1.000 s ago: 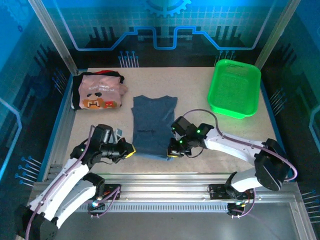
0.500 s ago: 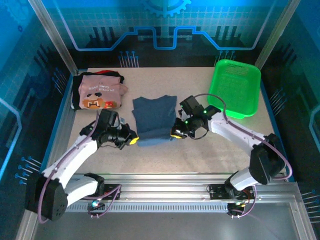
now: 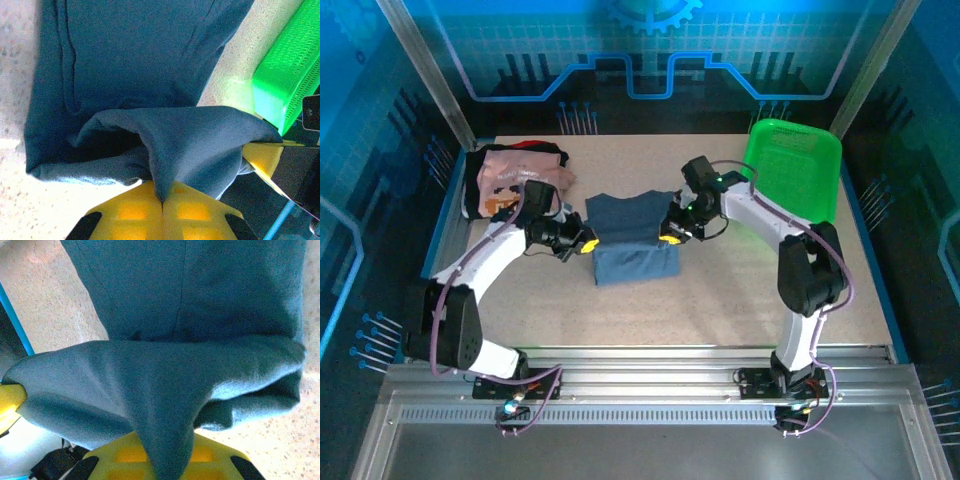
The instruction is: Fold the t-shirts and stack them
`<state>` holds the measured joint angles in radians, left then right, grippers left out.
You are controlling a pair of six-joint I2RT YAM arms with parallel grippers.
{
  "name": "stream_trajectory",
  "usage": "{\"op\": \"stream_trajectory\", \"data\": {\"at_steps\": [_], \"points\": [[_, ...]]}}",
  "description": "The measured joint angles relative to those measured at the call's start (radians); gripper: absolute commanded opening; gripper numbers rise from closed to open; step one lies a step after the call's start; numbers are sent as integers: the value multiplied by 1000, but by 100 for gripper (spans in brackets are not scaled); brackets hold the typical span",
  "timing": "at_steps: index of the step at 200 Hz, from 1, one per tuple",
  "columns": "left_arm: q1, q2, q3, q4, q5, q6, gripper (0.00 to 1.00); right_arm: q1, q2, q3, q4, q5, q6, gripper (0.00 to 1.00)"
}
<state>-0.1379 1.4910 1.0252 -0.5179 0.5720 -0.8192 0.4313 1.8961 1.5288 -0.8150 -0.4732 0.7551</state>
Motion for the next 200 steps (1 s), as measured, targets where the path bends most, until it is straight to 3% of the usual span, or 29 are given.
{"op": "stream_trajectory", "data": {"at_steps": [200], "points": [[148,412,345,77,105,31,0,-102,457,623,-154,-78,-7,15]]}}
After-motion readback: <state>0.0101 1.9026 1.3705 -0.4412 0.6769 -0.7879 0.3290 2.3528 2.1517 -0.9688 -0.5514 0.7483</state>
